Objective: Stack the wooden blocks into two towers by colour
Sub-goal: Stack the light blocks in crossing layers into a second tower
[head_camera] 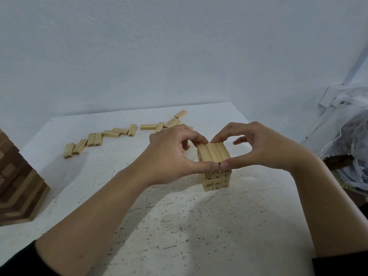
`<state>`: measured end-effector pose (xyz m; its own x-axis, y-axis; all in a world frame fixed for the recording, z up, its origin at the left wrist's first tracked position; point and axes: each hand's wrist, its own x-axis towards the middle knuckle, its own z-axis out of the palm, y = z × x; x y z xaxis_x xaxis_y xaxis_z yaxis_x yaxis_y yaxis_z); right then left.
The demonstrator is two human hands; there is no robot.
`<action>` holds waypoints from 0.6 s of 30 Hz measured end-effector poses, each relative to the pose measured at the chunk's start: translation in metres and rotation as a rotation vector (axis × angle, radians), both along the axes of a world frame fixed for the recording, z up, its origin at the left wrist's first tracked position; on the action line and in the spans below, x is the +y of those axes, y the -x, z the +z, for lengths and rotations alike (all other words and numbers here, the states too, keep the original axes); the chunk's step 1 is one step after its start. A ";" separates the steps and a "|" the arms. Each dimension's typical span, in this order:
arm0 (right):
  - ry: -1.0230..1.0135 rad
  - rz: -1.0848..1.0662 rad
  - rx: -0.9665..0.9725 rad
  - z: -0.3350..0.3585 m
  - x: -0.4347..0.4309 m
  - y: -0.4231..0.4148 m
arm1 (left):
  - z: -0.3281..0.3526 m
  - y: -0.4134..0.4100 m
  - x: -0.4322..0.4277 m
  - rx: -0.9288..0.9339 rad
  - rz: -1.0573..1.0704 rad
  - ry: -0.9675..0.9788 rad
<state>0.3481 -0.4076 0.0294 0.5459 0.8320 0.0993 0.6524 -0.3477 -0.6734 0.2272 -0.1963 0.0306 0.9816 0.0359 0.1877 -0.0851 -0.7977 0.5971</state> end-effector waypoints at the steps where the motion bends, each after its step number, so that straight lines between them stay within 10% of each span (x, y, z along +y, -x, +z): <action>1: -0.002 -0.002 0.002 0.000 0.000 0.000 | 0.000 0.000 0.000 0.000 0.002 0.002; 18: 0.005 -0.010 0.057 -0.002 -0.008 0.001 | -0.009 0.007 0.012 0.037 -0.057 0.034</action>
<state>0.3471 -0.4157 0.0271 0.5584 0.8271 0.0635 0.6096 -0.3573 -0.7076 0.2202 -0.1844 0.0220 0.9884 -0.0150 0.1514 -0.1077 -0.7716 0.6270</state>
